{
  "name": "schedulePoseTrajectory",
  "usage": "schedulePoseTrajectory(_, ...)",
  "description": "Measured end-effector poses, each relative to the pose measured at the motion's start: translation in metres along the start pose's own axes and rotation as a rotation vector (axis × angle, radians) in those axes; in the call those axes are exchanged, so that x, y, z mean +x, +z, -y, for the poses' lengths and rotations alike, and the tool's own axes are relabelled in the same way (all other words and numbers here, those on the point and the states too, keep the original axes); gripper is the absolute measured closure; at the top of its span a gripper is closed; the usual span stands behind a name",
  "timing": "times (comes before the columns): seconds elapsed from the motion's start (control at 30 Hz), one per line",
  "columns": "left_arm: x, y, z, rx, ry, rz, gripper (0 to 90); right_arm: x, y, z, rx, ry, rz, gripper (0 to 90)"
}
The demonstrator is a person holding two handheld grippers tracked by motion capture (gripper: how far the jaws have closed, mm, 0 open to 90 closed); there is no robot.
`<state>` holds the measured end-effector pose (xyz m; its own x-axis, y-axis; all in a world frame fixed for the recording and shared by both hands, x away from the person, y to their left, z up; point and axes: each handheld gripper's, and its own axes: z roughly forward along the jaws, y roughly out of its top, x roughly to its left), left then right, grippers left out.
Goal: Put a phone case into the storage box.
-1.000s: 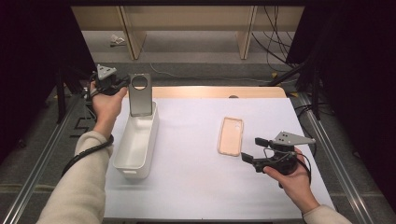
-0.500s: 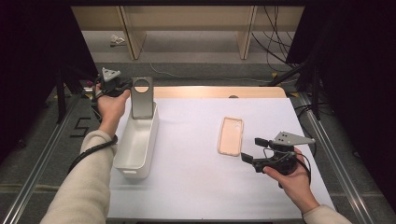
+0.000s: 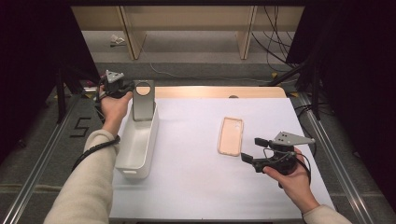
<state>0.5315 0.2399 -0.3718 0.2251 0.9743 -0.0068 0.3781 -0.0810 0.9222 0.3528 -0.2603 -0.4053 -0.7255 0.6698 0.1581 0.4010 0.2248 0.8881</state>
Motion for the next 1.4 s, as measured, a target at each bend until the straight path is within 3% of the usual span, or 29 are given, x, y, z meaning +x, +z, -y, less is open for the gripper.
schedulePoseTrajectory(1.4,0.009,0.009,0.018,0.057,-0.015,0.013,83.8,0.000,0.001,0.000,0.004,-0.003,-0.002,16.1)
